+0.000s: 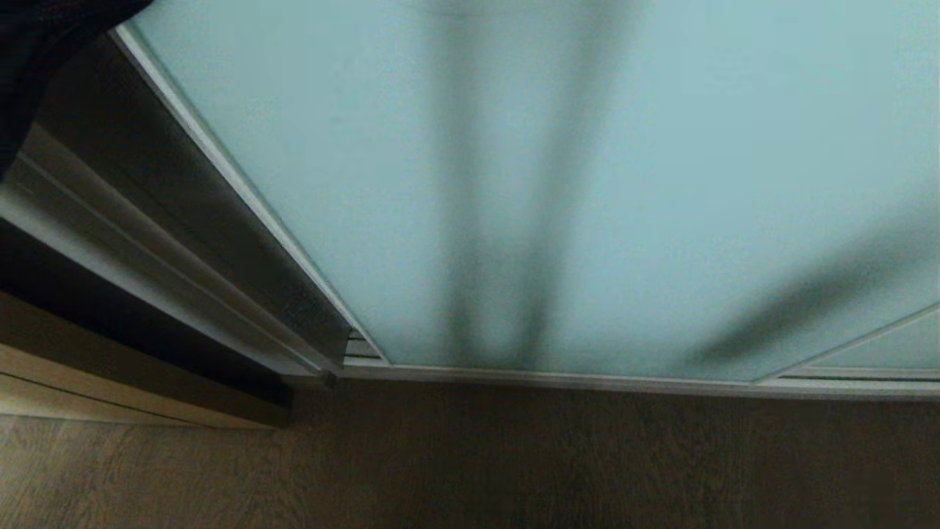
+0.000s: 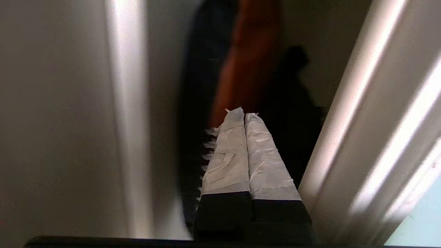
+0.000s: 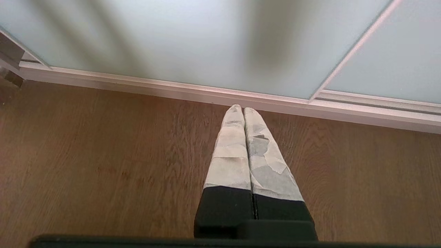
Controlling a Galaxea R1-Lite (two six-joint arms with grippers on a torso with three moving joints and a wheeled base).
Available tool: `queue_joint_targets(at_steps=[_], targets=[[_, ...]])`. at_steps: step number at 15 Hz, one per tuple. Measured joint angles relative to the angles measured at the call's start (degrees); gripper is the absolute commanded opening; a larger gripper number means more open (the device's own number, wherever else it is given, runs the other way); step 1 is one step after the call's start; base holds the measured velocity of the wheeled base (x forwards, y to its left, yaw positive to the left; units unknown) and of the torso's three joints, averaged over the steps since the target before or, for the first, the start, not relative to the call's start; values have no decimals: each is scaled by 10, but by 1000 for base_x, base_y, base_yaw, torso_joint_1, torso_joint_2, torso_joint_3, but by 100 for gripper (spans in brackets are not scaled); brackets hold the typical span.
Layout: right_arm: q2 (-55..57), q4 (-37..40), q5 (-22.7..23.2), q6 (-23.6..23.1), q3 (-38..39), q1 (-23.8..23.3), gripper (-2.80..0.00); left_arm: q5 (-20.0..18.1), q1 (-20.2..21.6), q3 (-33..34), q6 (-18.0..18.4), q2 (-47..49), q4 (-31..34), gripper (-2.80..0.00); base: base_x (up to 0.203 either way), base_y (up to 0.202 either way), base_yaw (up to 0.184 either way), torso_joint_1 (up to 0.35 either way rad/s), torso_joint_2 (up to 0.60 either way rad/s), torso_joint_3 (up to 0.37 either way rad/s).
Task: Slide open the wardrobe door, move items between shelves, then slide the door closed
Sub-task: Open the door
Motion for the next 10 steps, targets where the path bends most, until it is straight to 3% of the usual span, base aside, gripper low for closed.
queue_joint_targets(at_steps=[4, 10], targets=[[0, 0, 0, 0, 0, 0, -280, 20, -63, -8, 1, 32, -3, -280, 0, 0, 0, 0, 0, 0], [0, 0, 0, 0, 0, 0, -280, 20, -135, -65, 22, 100, -26, -280, 0, 0, 0, 0, 0, 0]])
